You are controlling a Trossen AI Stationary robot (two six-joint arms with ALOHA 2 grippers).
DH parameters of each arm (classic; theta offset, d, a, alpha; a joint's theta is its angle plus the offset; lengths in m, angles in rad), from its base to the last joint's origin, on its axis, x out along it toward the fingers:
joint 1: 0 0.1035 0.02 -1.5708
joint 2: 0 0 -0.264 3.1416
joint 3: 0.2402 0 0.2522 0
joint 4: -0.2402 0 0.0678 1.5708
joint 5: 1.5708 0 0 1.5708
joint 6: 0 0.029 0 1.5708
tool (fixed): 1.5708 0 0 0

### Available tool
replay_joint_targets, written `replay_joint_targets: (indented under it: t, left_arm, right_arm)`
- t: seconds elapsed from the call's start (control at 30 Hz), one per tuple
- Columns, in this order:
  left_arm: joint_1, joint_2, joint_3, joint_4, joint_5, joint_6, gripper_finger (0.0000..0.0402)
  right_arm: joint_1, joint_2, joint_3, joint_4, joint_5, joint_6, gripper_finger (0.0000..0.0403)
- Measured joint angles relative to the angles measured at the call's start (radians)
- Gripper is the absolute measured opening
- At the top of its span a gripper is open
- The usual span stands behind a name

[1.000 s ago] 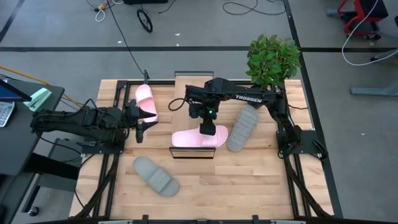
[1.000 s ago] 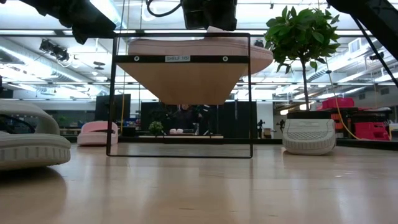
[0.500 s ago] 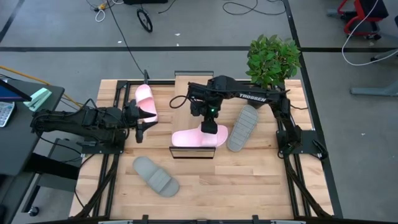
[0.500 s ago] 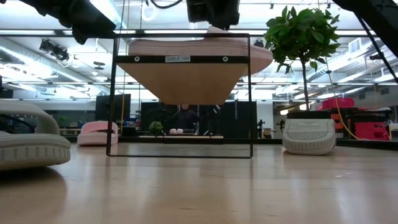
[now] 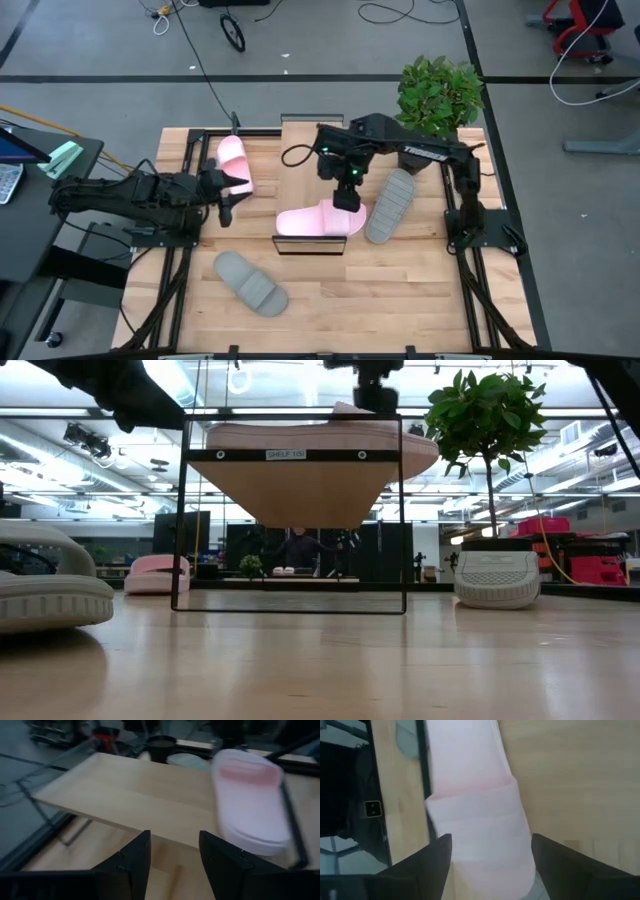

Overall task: Pick and place slides into the shelf
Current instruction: Put the pink slides on top of the shelf

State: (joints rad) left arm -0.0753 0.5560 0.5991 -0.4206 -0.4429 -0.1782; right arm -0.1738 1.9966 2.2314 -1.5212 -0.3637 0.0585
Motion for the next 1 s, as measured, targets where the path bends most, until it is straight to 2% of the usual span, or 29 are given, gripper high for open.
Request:
replay_joint_targets:
  t: [0.13,0.27,0.47,0.6,0.77,0.9,1.0]
  left_arm:
    - [0.054,0.0,0.0,0.018,-0.032,0.034,0.0172]
    - [0.141,0.007,0.021,0.017,-0.032,0.058,0.0172]
    - [0.327,0.09,0.188,-0.117,-0.028,0.093,0.0172]
    - [0.497,0.21,0.339,-0.247,0.066,0.095,0.0172]
    - [0.688,0.403,0.528,-0.42,0.22,0.182,0.0172]
    - [0.803,0.568,0.66,-0.565,0.235,0.25,0.0172]
    - [0.868,0.678,0.701,-0.658,0.232,0.273,0.0172]
  right_arm:
    - [0.011,-0.074,0.0,-0.012,0.016,0.071,0.0274]
    - [0.041,-0.164,0.0,-0.016,0.113,0.098,0.0274]
    - [0.096,-0.28,0.0,-0.006,0.293,0.096,0.0274]
    - [0.119,-0.314,0.0,-0.001,0.357,0.07,0.0274]
    - [0.125,-0.317,0.0,-0.001,0.359,0.02,0.0274]
    - [0.125,-0.317,0.0,-0.002,0.359,-0.03,0.0274]
    - [0.124,-0.317,0.0,-0.002,0.36,-0.058,0.0274]
